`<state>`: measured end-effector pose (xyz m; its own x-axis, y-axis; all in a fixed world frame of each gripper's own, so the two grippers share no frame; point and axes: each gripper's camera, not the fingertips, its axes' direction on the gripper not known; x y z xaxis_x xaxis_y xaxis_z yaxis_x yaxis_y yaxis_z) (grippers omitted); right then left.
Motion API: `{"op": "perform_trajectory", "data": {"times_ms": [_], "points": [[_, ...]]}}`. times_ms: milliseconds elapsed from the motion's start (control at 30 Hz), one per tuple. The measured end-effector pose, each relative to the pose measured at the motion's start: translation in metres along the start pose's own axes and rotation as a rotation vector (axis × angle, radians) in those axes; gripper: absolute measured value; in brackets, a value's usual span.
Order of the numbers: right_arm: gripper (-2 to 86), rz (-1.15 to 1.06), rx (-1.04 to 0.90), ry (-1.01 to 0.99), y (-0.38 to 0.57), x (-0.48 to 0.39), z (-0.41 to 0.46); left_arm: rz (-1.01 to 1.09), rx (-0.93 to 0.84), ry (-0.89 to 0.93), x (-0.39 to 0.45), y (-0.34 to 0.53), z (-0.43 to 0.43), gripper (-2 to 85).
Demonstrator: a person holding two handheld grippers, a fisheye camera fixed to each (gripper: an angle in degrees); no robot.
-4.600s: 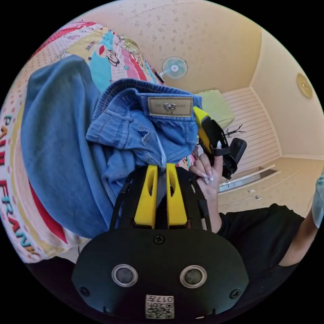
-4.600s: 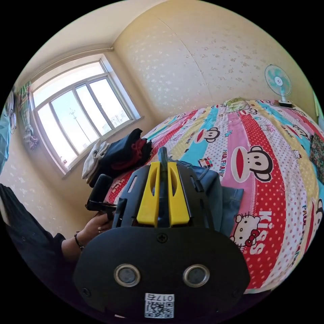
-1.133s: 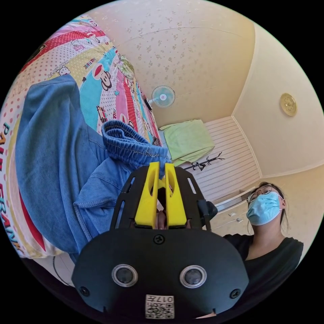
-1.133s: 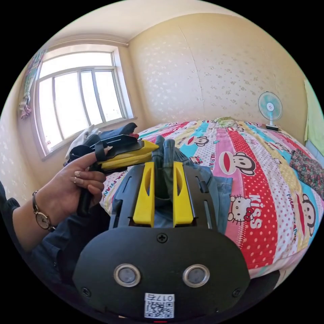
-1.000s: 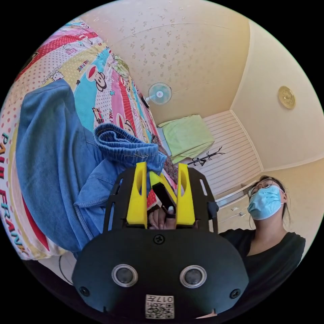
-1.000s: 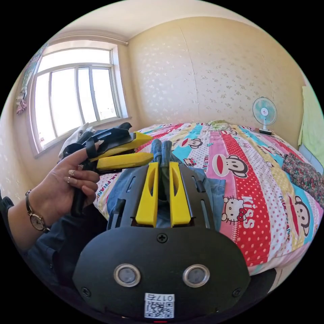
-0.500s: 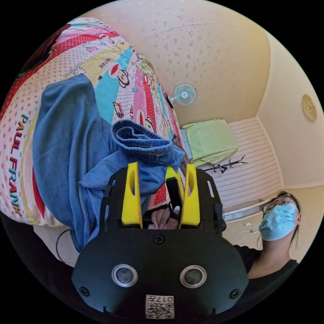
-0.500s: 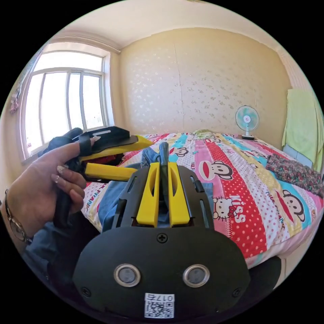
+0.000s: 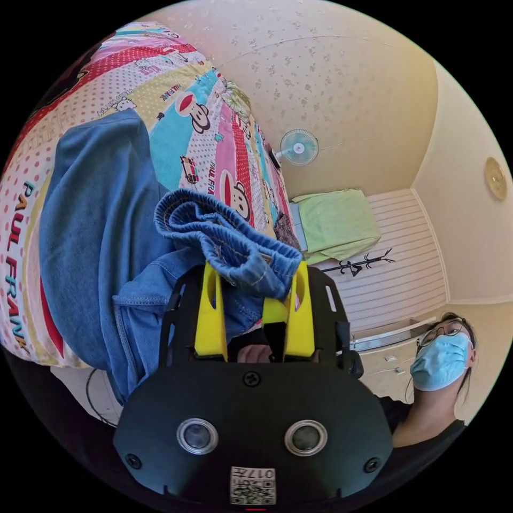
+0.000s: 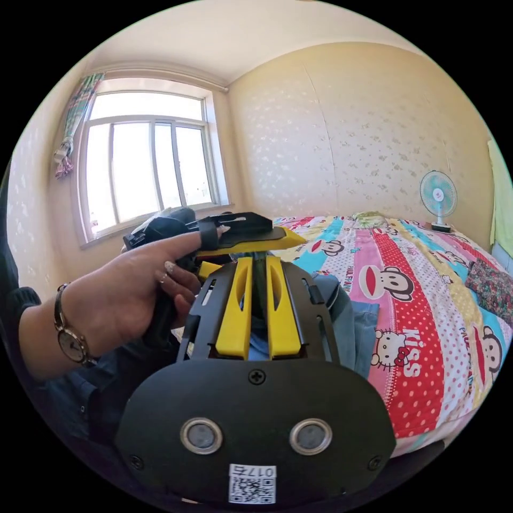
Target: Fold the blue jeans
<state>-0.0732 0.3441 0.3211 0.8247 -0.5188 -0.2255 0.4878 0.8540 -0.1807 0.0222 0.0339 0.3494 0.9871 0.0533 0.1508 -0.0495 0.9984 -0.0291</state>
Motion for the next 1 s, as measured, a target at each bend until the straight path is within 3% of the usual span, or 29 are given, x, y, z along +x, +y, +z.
{"op": "perform_trajectory", "data": {"times_ms": [200, 367, 467, 533, 633, 733, 833, 1000], "points": [[1.9, -0.078, 0.104, -0.307, -0.018, 0.066, -0.026, 0.281, -0.024, 0.089, 0.025, 0.008, -0.035, 9.3], [2.2, 0.157, 0.089, -0.734, -0.026, 0.166, -0.022, 0.649, -0.164, 0.243, 0.083, 0.034, -0.051, 8.6], [4.3, 0.274, 0.265, -0.876, -0.028, 0.213, -0.037, 0.8, -0.248, 0.374, 0.116, 0.06, -0.056, 8.2], [6.8, 0.305, 0.279, -0.899, -0.035, 0.232, -0.041, 0.882, -0.295, 0.418, 0.136, 0.079, -0.058, 8.1], [13.6, 0.365, 0.129, -0.983, -0.06, 0.248, -0.023, 0.979, -0.379, 0.425, 0.164, 0.108, -0.056, 7.9], [22.0, 0.347, -0.037, -1.304, -0.08, 0.241, 0.02, 1.049, -0.468, 0.405, 0.183, 0.139, -0.048, 7.8], [25.9, 0.325, -0.007, -1.62, -0.084, 0.218, 0.052, 1.057, -0.513, 0.403, 0.19, 0.165, -0.041, 7.7], [26.7, 0.18, -0.142, -1.573, -0.109, 0.17, 0.073, 1.038, -0.493, 0.417, 0.187, 0.203, -0.052, 7.5]]}}
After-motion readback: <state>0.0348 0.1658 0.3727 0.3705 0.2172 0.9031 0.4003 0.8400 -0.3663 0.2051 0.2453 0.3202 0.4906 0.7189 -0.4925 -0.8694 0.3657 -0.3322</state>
